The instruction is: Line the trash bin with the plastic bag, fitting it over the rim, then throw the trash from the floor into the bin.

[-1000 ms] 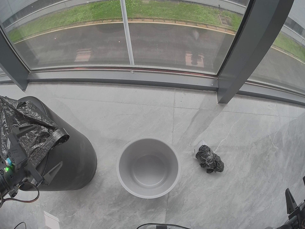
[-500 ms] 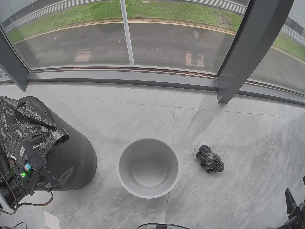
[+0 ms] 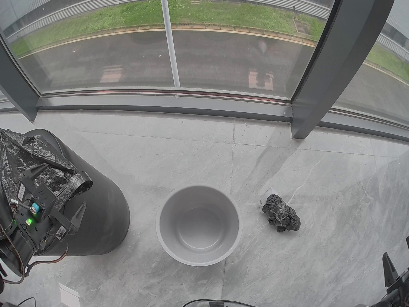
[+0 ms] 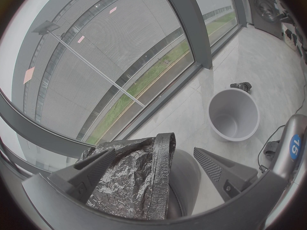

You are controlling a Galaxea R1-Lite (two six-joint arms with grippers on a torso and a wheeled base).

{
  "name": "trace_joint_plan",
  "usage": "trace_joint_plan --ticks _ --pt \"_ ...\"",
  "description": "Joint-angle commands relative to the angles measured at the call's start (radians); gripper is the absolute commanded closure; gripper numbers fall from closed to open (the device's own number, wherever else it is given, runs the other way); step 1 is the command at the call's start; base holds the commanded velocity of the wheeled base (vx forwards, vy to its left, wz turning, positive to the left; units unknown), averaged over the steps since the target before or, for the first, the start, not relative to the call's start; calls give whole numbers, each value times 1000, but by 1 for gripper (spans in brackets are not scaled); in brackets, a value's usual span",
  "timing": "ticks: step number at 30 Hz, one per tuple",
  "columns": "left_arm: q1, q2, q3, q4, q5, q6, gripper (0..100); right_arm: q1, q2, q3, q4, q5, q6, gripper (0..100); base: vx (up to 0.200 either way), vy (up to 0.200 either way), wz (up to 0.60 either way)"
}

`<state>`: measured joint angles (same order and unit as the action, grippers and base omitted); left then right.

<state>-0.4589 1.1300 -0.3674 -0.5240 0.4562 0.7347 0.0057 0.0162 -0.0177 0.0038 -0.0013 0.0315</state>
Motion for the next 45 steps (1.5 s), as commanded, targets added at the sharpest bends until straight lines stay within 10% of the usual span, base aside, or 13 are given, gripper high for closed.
trace_joint_plan --ticks 1,45 --pt "22 39 -2 -7 18 3 0 0 -16 15 -1 0 1 0 0 0 0" --pt "135 246 -45 -249 81 38 0 0 -16 15 -1 0 1 0 0 0 0"
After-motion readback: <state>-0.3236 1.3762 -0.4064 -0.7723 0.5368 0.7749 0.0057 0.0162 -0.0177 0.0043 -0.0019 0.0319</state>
